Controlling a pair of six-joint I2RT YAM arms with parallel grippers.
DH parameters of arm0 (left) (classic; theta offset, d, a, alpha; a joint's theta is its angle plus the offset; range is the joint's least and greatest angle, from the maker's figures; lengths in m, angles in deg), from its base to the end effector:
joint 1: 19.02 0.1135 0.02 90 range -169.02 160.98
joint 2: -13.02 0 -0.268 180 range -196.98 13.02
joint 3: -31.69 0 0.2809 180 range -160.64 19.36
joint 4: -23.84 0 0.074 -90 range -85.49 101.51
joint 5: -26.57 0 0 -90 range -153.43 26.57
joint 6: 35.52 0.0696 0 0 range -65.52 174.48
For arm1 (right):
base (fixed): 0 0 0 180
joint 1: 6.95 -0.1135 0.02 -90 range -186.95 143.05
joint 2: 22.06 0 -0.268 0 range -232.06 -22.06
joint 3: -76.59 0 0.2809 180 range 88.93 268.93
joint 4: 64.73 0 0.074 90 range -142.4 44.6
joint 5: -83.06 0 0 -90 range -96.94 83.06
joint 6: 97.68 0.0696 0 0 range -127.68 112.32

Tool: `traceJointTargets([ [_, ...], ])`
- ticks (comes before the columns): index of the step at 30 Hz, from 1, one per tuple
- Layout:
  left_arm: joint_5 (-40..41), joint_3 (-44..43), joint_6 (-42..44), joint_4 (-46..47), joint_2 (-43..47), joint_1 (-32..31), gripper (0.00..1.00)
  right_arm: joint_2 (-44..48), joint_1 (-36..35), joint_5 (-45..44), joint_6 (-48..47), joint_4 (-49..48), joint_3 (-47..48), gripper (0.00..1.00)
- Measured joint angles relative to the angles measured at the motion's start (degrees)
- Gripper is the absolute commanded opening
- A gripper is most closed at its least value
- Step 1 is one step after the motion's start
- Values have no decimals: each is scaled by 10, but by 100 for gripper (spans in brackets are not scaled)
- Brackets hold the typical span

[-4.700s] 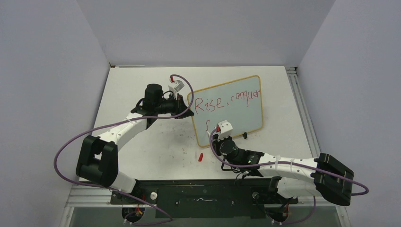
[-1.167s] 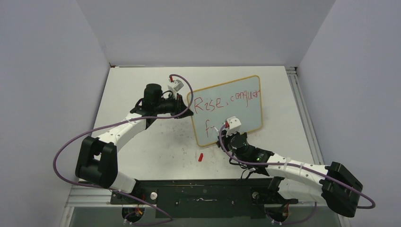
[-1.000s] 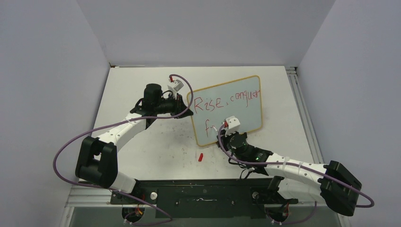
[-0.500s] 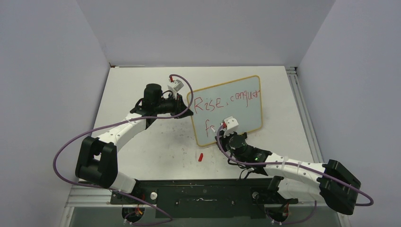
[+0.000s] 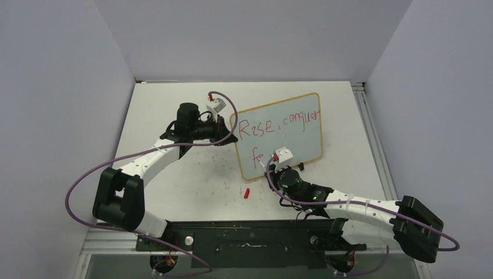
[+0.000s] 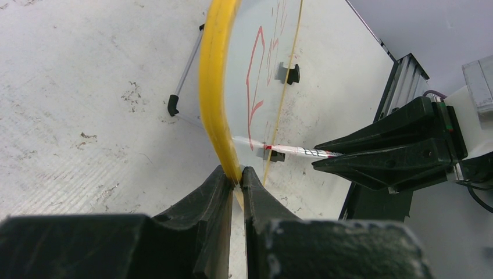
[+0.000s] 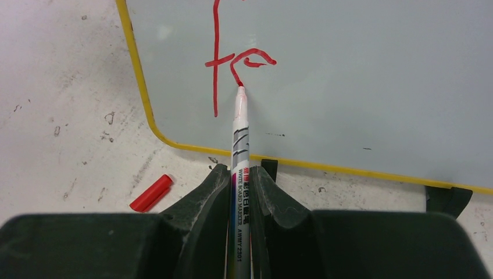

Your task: Write a sentence on the whiteboard

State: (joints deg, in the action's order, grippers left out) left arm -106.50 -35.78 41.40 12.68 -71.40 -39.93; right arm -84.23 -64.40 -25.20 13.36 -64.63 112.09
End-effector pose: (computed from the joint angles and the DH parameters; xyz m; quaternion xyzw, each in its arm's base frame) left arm 0.3312 -0.1774 0.2395 0.2428 0.7830 -0.4409 0.3654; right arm 0.1642 0.2167 0.1613 -0.1837 0.8247 0.2228 0.4863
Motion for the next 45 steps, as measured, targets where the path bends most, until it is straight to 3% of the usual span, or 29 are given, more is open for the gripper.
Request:
traceJointTargets([
  [10,-1,0,0,0,0,0,0,22,0,-38,18,38,-3,5],
  [20,-2,0,0,0,0,0,0,102,4,-58,10,65,-2,5],
  [45,-1,0,0,0,0,0,0,46,56,-28,-31,35,-1,5],
])
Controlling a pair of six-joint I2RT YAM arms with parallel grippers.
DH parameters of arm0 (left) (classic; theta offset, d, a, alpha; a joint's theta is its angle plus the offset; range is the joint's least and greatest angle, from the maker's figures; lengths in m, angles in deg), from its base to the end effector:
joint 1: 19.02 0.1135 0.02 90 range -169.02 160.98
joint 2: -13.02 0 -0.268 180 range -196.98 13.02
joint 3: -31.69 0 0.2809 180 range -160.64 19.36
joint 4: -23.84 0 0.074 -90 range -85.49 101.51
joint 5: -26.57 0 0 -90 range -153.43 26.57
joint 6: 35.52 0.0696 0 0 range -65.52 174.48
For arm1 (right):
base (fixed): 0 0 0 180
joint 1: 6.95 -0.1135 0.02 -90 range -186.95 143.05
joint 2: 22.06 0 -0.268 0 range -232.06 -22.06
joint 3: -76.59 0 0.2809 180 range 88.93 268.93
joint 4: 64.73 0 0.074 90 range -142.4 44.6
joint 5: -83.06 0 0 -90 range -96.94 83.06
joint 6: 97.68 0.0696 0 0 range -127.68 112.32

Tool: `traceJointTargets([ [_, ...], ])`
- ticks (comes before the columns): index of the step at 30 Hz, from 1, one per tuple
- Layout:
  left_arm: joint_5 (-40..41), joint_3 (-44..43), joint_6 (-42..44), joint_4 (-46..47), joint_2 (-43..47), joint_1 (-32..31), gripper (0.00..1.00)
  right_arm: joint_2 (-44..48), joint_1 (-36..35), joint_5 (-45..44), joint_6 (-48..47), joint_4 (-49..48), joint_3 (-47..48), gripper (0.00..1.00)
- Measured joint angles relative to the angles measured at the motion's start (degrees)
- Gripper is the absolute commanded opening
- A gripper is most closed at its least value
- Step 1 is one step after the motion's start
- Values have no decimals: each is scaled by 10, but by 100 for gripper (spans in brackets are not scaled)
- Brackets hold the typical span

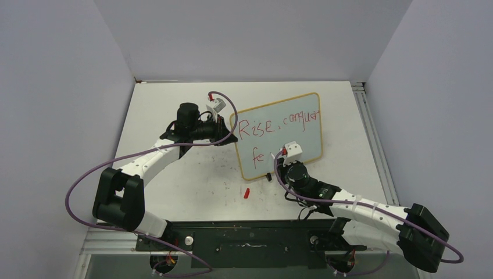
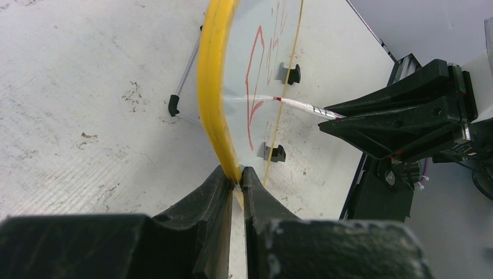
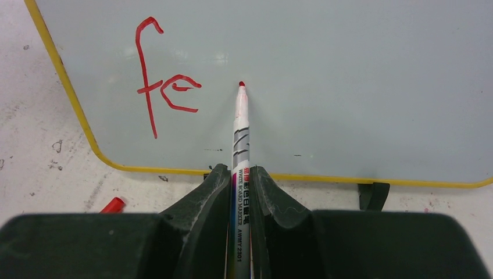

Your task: Write a sentence on the whiteboard

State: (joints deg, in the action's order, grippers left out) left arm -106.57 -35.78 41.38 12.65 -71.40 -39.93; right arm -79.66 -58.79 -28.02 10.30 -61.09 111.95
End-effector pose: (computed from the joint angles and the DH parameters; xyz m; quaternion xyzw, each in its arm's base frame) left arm 0.3311 -0.1775 0.2395 0.2429 0.7830 -0.4414 0.3649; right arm 0.1812 0.1901 0.1728 -0.1497 0.8254 0.1715 0.5167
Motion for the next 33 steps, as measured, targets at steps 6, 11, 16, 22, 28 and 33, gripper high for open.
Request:
traceJointTargets([
  [6,5,0,0,0,0,0,0,-9,1,7,-9,-17,1,5],
  [11,7,0,0,0,0,0,0,-12,1,13,-11,-23,1,5],
  [16,7,0,0,0,0,0,0,-12,1,22,-10,-26,1,5],
  [22,7,0,0,0,0,0,0,-10,0,26,-2,-27,0,5],
  [28,6,0,0,0,0,0,0,-7,-9,28,13,-26,-16,5],
  [33,5,0,0,0,0,0,0,-7,-15,27,22,-21,-19,5],
])
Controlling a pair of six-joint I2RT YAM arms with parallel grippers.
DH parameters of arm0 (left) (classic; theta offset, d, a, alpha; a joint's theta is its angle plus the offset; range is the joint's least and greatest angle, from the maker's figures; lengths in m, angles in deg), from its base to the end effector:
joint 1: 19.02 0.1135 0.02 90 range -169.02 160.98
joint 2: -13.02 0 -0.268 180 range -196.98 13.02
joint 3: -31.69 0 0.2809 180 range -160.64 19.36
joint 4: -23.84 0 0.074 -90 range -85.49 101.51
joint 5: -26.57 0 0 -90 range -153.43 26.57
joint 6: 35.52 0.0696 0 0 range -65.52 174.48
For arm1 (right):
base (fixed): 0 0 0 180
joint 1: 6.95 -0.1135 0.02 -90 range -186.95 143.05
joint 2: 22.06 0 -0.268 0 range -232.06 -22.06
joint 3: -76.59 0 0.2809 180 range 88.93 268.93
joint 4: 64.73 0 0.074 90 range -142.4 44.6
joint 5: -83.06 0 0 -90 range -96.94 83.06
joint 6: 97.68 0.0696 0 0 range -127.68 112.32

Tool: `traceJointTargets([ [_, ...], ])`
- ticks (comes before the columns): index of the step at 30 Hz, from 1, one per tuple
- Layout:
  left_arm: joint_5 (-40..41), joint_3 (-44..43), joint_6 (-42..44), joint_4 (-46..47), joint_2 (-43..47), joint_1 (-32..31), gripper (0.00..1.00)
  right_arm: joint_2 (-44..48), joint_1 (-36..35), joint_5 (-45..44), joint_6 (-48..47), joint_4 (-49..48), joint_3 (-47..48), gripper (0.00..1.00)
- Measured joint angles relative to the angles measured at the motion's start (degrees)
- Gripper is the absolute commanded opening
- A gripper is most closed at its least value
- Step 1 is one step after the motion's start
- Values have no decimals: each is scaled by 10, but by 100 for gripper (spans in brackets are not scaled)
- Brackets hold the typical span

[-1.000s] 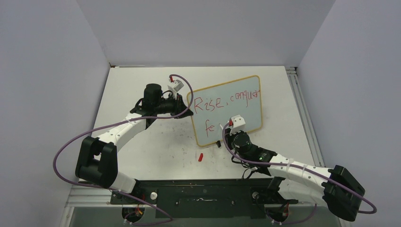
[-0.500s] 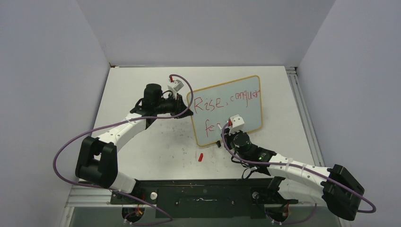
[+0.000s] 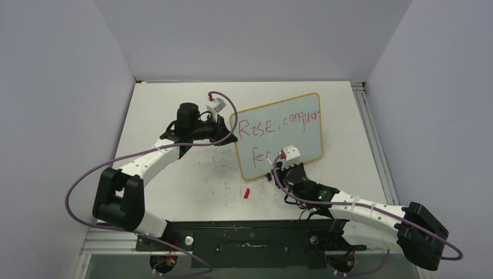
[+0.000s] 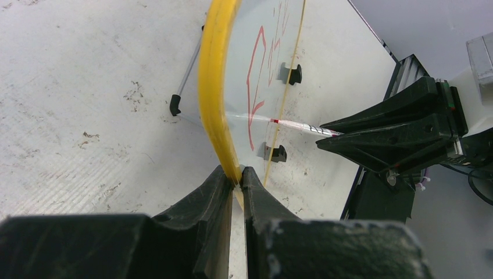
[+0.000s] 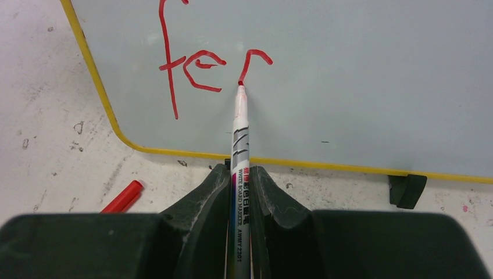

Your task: Write a sentence on the whiteboard

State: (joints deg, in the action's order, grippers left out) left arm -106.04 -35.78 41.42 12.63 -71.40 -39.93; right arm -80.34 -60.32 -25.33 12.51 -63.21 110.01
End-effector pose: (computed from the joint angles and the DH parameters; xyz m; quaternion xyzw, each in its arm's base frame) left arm 0.3317 -0.1772 0.2392 0.2410 0.7846 -0.4379 0.3668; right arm 0.1724 0.1951 0.1612 -0.1588 0.8280 0.2028 0.4981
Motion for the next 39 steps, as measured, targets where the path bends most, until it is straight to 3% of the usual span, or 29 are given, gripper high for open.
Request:
traceJointTargets([
  [39,-5,0,0,0,0,0,0,-2,1,-48,-16,6,18,5],
])
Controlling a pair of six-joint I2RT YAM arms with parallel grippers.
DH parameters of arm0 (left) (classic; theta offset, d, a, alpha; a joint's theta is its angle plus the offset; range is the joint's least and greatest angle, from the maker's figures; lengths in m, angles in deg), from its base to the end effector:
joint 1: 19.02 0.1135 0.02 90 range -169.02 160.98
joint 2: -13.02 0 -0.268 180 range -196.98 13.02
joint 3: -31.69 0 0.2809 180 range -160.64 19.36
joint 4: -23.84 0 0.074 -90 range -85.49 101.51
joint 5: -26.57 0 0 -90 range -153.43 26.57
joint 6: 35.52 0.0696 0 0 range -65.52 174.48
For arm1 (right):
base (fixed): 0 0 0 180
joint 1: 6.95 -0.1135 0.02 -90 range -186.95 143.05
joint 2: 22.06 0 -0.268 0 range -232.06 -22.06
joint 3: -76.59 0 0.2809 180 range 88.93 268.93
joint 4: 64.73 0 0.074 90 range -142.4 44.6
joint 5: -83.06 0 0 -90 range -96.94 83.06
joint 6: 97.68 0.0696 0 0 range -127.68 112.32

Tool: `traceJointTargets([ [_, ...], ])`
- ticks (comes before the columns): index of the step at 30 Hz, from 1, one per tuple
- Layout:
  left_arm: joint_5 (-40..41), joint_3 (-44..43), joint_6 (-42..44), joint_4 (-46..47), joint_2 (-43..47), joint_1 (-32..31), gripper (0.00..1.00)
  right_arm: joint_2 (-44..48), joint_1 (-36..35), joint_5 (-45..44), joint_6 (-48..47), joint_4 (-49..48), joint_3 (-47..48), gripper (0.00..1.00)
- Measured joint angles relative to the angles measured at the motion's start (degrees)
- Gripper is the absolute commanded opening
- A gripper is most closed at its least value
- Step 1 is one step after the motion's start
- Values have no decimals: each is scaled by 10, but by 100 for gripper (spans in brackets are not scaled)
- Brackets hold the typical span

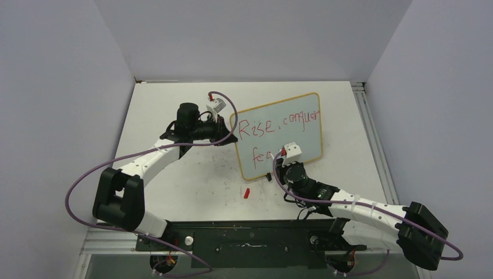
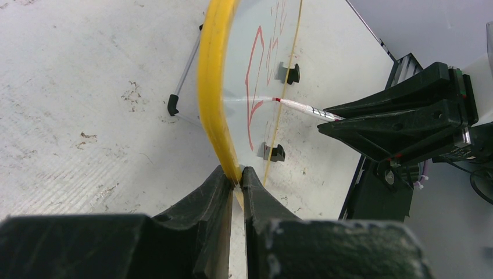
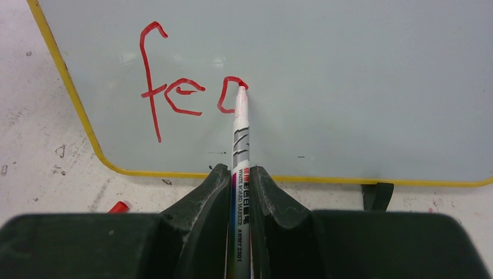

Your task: Write a sentence on the whiteboard

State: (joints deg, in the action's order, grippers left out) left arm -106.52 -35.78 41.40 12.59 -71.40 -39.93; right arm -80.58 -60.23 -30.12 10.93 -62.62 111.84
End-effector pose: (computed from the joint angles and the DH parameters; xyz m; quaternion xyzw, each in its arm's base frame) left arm 0.3311 -0.1774 0.2393 0.2426 0.7834 -0.4410 0.3647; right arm 0.1791 0.1942 0.1719 -0.1442 0.8223 0.1699 0.5236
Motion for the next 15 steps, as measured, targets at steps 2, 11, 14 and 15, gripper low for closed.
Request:
traceJointTargets([
  [2,0,0,0,0,0,0,0,0,0,0,2,0,0,5],
  [11,0,0,0,0,0,0,0,11,0,1,27,0,-24,5],
  [14,0,0,0,0,0,0,0,12,0,1,33,0,-28,5],
  [15,0,0,0,0,0,0,0,12,0,1,35,1,-28,5],
])
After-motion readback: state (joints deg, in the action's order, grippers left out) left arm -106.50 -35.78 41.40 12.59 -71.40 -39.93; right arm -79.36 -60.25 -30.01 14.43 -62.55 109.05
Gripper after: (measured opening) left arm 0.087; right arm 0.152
